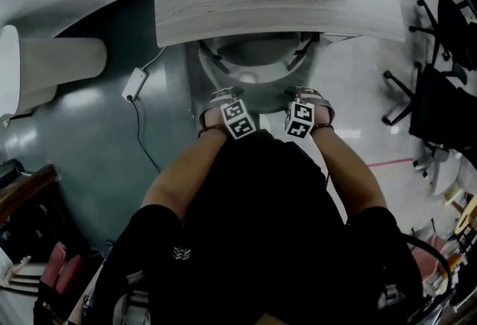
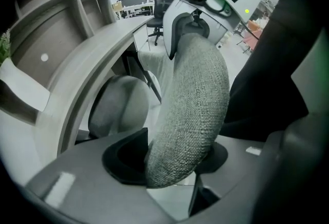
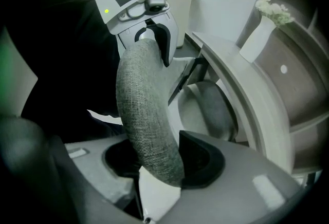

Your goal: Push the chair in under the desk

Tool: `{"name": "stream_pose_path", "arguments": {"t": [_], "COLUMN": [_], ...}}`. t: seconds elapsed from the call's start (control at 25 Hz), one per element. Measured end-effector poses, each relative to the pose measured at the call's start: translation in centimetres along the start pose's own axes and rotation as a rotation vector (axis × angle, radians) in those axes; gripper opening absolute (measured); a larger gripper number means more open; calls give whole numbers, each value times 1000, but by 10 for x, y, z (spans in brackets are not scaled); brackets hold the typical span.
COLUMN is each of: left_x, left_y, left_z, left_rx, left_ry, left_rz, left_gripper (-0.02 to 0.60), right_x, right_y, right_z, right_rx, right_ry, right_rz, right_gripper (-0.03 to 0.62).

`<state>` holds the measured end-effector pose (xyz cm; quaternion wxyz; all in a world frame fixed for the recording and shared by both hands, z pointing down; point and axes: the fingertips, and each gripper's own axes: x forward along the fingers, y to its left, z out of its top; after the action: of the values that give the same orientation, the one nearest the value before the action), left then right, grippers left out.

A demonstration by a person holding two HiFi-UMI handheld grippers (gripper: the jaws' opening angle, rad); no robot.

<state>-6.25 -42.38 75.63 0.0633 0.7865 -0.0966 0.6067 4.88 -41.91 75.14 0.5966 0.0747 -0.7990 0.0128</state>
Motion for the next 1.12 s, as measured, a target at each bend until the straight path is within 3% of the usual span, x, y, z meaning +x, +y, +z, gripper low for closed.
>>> {"name": "stream_pose_path", "arguments": {"t": [0.32,0.64,0.8,1.0,1.12], "left_x": [-17,-81,-119,-186,-231], "left_y": [-7,-14,-2,31,49], "left_z": [-3,1,11,36,49], "left_rx": [-60,-163,-264,-428,-450], "left_ry": [-87,-238,-372,-634,-783], "left_rz": [61,135,222,355,431], "left_gripper": [242,209,143,8,6], "right_x": [-16,-66,-108,-173,-211], "right_y": [5,10,-6,-44,-64], "right_z": [-2,-6,-1,14,25], "right_rx": [105,246,420,474,597], "right_ry": [-27,-90,-254,-493,-670], "right_rz": [-73,-138,-200,-388,-440], "right_gripper": [184,184,178,146,123]}}
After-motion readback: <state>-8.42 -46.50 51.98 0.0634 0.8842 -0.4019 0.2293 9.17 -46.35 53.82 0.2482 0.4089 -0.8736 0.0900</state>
